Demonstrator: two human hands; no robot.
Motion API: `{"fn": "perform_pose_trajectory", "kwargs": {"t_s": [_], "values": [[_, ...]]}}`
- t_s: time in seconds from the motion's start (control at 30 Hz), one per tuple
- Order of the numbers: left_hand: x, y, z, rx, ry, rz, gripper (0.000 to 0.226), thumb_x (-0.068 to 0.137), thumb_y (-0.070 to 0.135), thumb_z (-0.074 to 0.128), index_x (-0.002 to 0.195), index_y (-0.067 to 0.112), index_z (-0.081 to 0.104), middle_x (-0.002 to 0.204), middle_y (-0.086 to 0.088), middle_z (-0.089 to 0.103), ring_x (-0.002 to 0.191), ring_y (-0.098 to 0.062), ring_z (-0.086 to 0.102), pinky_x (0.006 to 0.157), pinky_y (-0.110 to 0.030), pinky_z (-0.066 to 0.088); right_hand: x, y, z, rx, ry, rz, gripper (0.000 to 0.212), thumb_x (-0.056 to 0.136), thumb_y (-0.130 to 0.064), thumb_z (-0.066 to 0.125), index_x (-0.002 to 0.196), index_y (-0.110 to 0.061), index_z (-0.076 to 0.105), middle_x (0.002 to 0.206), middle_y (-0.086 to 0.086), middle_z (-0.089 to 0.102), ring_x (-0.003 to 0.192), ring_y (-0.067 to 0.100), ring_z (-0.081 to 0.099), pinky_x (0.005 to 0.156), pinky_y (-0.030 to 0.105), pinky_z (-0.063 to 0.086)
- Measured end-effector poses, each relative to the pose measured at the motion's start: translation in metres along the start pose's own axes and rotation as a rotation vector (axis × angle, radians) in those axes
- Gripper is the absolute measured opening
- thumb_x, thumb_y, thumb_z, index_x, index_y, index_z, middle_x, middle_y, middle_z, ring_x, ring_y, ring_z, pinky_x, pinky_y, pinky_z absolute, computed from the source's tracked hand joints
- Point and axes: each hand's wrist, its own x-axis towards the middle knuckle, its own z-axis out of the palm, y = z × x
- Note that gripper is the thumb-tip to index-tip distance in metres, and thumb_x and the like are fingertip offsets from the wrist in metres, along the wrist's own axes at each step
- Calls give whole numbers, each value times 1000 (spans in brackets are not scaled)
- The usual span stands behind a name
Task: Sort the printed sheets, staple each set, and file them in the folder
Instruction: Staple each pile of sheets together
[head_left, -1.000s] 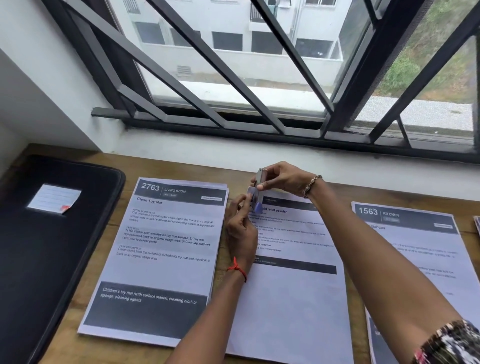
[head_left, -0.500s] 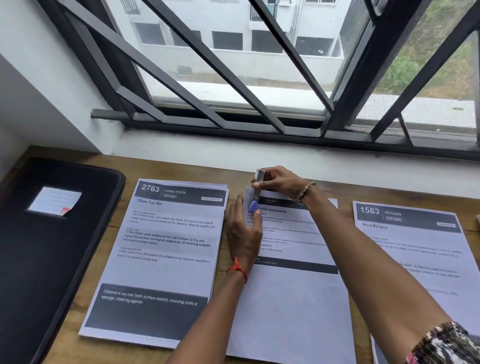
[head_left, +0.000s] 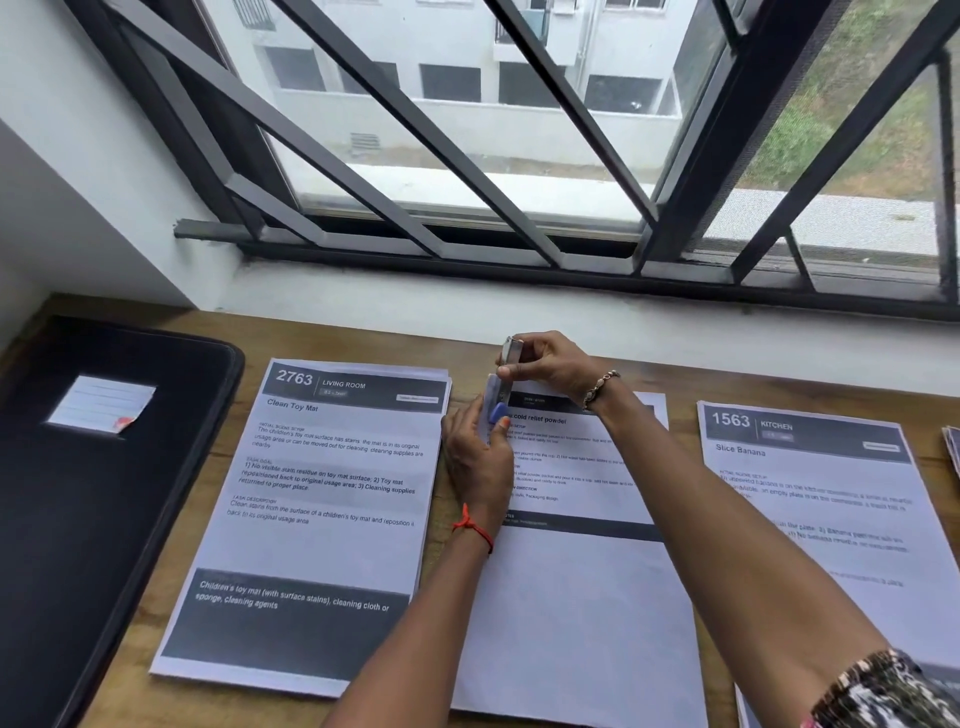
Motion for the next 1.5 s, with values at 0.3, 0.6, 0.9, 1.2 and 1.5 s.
{"fn": "perform_pose_trajectory", "kwargs": {"t_s": [0.3,0.6,0.9,1.2,1.5], "values": [[-3,1,-1,-27,6,-7,48,83,22,65,125,3,55,122,-13,59,118,-25,48,101,-35,41,2,-6,0,46,-30,34,11,85,1,60,86,-10,61,82,2,62,75,9,61,75,16,52],[-2,-2,1,25,17,21,73,73,42,62,133,3,47,138,-12,46,128,-24,40,105,-26,30,-2,-18,-16,674,509,-25,14,92,-14,54,79,-8,55,63,3,55,56,16,62,64,33,56],[1,4,-9,119,-133,33,75,79,37,69,140,7,36,143,-11,33,131,-24,30,108,-29,26,-37,-23,-14,972,621,5,22,93,-24,54,77,-9,55,58,3,52,48,14,60,51,32,55],[5,21,-50,-42,-164,81,64,79,19,72,133,5,40,136,-9,31,128,-19,30,102,-22,27,-65,-37,-1,998,680,35,24,91,-27,57,72,-14,50,47,-3,59,41,12,58,47,28,54],[25,-7,-123,61,-82,59,38,84,15,65,120,9,54,128,-11,45,122,-25,35,95,-30,31,-59,-61,67,893,355,251,25,91,-21,37,70,-8,43,59,7,44,42,18,45,43,18,41]]}}
